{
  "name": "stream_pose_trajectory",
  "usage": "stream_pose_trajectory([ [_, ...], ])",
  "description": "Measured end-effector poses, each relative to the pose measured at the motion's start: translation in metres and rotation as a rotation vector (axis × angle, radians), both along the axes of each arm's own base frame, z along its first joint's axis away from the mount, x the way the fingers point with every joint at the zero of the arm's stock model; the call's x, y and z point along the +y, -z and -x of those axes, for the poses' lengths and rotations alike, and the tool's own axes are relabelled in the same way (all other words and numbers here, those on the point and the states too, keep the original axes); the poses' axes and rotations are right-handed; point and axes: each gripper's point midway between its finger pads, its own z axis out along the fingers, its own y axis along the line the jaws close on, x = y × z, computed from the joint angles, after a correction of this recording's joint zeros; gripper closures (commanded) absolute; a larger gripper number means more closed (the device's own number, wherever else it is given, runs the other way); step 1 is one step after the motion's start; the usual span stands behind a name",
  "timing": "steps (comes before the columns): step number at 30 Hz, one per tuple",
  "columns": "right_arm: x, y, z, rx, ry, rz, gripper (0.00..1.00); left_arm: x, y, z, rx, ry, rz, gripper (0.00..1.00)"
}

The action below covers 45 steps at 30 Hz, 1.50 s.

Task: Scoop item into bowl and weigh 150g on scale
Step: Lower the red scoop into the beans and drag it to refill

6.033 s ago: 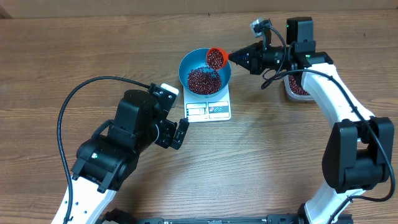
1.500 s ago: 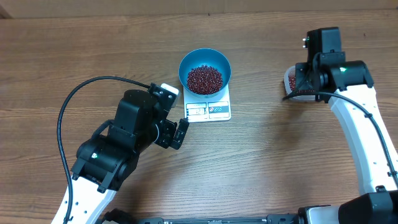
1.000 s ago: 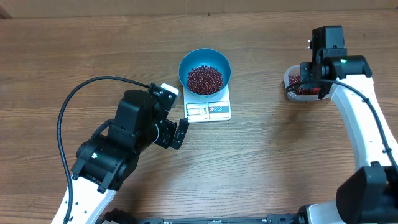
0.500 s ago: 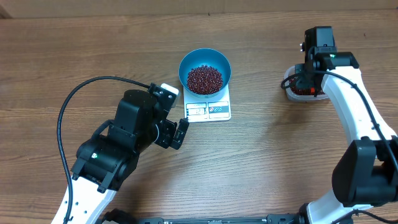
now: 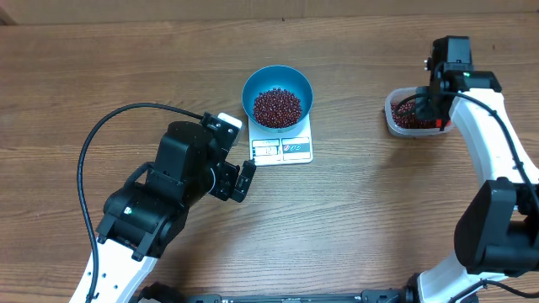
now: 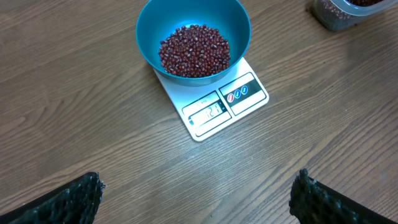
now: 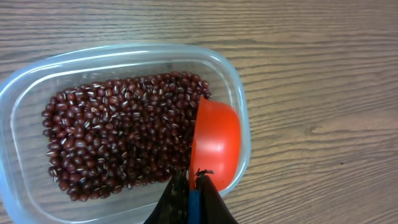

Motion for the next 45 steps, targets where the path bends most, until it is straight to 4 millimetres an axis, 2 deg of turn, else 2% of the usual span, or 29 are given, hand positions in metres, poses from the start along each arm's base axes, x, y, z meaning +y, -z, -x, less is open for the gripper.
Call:
stream_pose_trajectory([
  [23, 0.017, 0.015, 0.007, 0.032, -0.038, -0.103, 0.96, 0.000, 0.000, 0.000, 0.000, 0.000, 0.000, 0.00],
  [32, 0.042, 0.021, 0.012, 0.068, -0.133, -0.224, 0.96, 0.000, 0.000, 0.000, 0.000, 0.000, 0.000, 0.00],
  [45, 0.063, 0.024, 0.020, 0.103, -0.210, -0.336, 0.96, 0.000, 0.000, 0.000, 0.000, 0.000, 0.000, 0.00],
])
